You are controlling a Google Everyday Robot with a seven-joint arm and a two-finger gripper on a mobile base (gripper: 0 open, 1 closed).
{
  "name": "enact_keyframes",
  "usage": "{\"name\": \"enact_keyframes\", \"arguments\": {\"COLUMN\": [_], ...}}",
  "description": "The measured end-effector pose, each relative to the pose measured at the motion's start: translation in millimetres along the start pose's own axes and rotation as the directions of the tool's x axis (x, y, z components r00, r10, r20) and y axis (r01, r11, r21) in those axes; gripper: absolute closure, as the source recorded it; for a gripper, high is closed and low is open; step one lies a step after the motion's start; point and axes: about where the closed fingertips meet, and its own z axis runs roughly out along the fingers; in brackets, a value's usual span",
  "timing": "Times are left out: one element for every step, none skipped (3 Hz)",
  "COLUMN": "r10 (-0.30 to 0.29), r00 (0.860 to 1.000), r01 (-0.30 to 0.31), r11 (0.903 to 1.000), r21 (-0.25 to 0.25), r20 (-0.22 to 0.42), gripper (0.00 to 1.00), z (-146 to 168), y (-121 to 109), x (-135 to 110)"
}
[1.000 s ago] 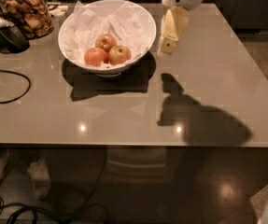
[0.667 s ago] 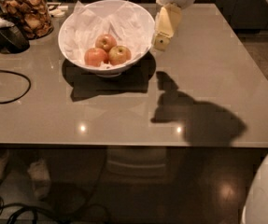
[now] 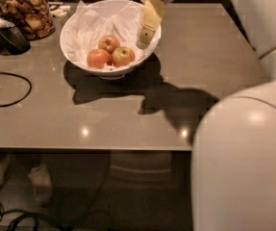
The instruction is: Pick apple from white bowl
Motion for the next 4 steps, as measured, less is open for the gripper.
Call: {"name": "enact_keyframes", "arguments": {"r10": [-0.013,-0.016,0.002,0.03], "r00": [1.0,0.999,1.0,0.999], "r01": [0.013,0.016,-0.001,-0.029], "r11": [0.9999,0.9998,0.9998,0.9987], "r21": [-0.008,-0.011,-0.022,-0.042], "r20": [0.022,0.035,0.03,0.022], "gripper": [0.16,0.26,0.24,0.23], "z": [15.5,28.4,40.8,54.4], "y": [-16.4,-28.0,-34.3,-38.0], "x": [-17.6,-28.2,-28.8,-22.2]}}
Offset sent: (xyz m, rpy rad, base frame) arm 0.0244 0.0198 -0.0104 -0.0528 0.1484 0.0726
